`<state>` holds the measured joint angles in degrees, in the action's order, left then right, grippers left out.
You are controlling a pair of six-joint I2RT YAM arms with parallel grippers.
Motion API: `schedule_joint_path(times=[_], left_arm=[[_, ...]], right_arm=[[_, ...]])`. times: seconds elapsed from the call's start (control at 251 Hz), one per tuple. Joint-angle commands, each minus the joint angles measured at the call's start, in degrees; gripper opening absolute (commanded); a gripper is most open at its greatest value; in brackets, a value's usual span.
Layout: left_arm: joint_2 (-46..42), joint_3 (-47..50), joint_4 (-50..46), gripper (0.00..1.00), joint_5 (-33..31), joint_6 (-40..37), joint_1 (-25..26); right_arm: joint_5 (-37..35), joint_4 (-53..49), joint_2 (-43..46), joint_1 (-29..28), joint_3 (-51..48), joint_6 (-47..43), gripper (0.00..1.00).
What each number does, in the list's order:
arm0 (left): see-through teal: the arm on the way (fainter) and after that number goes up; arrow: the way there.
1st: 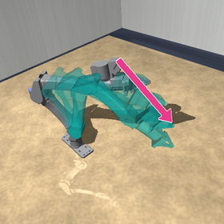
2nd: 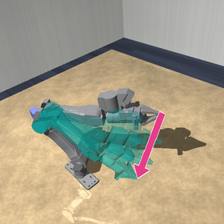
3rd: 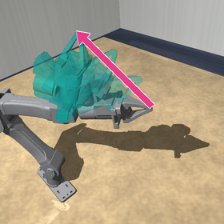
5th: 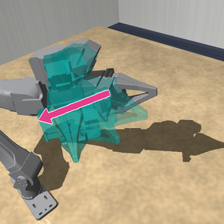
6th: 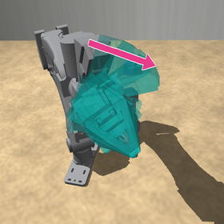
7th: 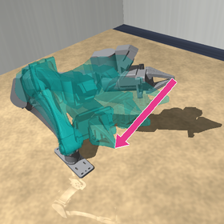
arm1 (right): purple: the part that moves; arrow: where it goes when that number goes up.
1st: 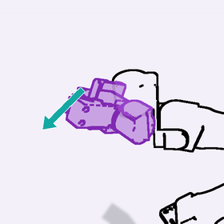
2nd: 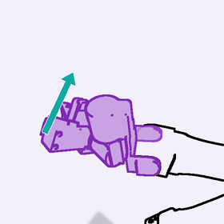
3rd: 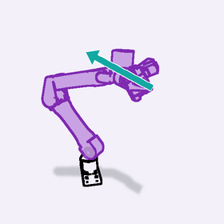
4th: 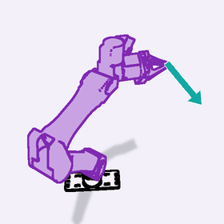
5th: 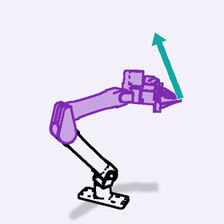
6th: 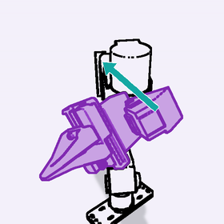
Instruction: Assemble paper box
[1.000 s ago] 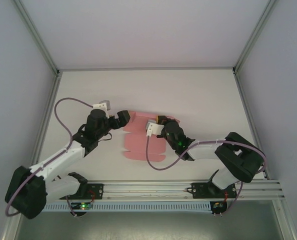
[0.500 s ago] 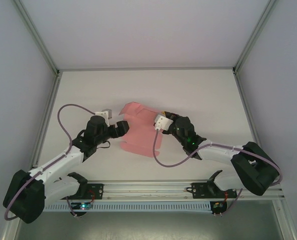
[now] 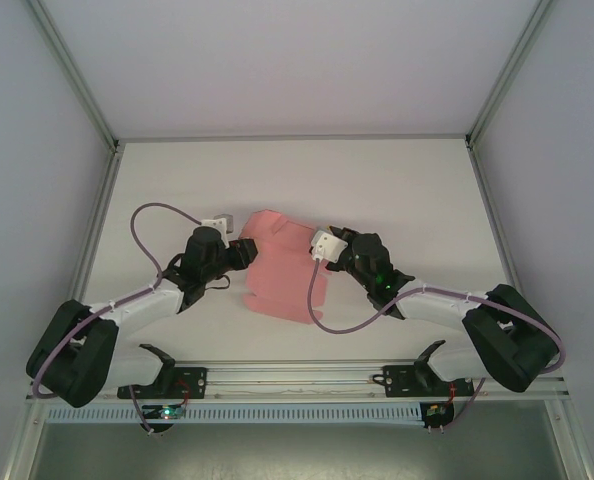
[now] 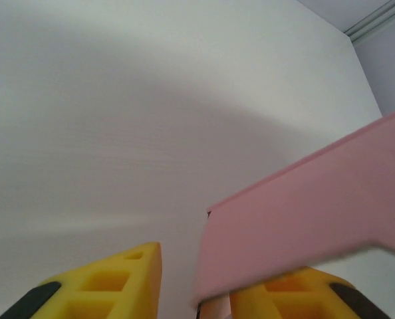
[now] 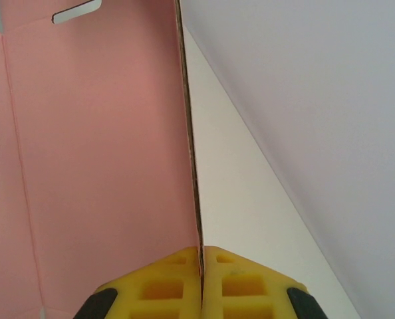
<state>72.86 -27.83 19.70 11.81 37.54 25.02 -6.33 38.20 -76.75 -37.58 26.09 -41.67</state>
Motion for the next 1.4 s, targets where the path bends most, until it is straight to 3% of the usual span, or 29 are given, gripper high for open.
schedule_joint_path(times=[0.0,0.447,0.571,0.926,0.974,1.066,1.125,1.397], left_arm=[[0.00,-1.55,3.70,0.28,-0.16,-0.36,-0.53],[-0.70,-0.66,4.57,0.27,0.77,0.41,-0.40],[-0.57,-0.31,5.76,0.19,0.84,0.73,-0.21],[-1.69,0.37,5.59,0.21,0.91,0.44,-0.06],[-1.93,0.49,5.98,0.19,0.85,0.42,-0.02],[-2.11,0.40,5.61,0.04,1.27,-0.17,0.10],[-2.10,0.14,5.26,0.00,1.47,-0.99,0.26],[-3.33,-3.22,-1.97,0.00,-1.58,-11.26,3.25]], right_arm=[[0.60,-0.54,0.75,0.76,0.41,2.59,0.00],[-1.18,-4.75,0.72,0.93,3.09,6.68,0.00],[-0.11,-6.55,0.99,0.87,3.76,7.40,0.00],[-1.78,-9.94,0.99,1.20,6.02,10.52,0.00],[-1.67,-10.25,1.08,1.20,6.17,10.97,0.00],[-1.10,-11.07,0.91,1.11,6.58,11.35,0.00],[-0.97,-11.80,0.82,1.03,6.90,11.39,0.00],[-1.03,-13.53,0.72,-0.50,7.28,9.33,0.00]])
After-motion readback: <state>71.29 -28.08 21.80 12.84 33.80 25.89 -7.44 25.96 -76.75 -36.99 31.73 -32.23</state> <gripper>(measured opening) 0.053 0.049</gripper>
